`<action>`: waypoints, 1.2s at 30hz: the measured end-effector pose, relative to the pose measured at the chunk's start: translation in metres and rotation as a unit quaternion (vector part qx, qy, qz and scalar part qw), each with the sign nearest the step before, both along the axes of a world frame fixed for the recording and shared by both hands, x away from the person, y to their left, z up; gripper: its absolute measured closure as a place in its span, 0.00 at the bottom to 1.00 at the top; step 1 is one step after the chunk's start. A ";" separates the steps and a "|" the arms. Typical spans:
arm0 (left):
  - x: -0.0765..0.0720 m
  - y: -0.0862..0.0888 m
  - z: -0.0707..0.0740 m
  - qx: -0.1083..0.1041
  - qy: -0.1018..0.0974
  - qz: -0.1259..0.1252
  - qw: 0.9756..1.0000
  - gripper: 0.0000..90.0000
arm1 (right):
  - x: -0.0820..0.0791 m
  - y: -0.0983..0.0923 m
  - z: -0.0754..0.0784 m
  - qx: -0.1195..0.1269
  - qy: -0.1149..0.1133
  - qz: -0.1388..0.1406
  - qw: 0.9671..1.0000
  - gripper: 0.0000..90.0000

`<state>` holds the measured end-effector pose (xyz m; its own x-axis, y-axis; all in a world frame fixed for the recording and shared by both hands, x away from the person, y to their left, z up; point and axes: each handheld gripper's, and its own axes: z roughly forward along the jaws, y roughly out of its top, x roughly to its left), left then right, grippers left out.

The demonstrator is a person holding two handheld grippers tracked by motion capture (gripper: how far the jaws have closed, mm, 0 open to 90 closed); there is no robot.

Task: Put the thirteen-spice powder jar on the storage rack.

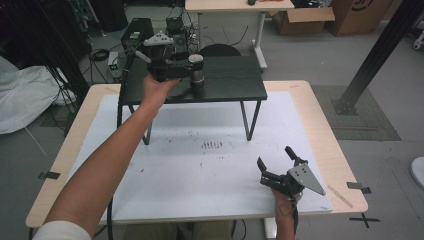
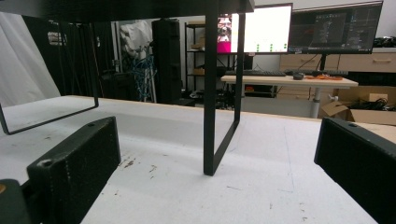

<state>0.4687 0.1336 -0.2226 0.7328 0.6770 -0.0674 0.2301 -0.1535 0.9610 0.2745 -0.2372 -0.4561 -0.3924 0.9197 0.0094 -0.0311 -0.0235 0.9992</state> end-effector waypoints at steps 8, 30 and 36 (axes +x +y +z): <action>-0.008 0.012 -0.004 -0.018 -0.003 0.001 1.000 0.20 | 0.000 0.000 0.000 0.000 0.001 0.000 1.000 0.00; -0.054 0.042 -0.008 -0.048 -0.038 -0.006 0.998 0.01 | 0.000 -0.001 0.000 0.006 0.001 0.002 1.000 0.00; -0.069 0.050 -0.008 -0.045 -0.053 -0.002 0.998 0.01 | 0.000 -0.001 0.000 0.007 0.003 0.003 1.000 0.00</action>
<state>0.3994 0.1837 -0.2305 0.7423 0.6682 -0.0494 0.1250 -0.0656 0.9900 0.2747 -0.2383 -0.4562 -0.3983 0.9169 0.0252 -0.0242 -0.0380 0.9990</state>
